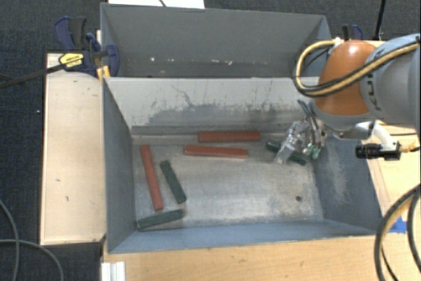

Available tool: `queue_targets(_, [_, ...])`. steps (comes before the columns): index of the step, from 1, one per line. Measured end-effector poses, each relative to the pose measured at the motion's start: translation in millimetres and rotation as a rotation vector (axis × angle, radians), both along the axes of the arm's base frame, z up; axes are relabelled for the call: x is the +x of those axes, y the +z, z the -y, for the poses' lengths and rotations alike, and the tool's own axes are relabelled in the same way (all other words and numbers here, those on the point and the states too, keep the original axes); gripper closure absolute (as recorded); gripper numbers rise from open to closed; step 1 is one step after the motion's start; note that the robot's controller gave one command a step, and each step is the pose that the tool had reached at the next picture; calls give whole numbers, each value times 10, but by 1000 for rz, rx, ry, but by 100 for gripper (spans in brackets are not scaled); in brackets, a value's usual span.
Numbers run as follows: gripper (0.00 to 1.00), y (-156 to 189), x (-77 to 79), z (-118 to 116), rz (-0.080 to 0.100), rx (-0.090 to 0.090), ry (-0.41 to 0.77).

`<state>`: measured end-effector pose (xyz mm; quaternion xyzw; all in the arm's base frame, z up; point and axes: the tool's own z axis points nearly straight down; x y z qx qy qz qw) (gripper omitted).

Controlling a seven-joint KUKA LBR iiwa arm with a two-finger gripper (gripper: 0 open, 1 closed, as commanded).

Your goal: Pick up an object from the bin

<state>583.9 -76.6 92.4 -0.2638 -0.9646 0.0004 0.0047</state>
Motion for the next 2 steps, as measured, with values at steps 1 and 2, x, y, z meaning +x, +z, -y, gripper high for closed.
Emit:
queue_targets(1, [100, 199, 29, 4, 10, -1, 1])
queue_targets(2, [100, 325, 28, 4, 12, -1, 3])
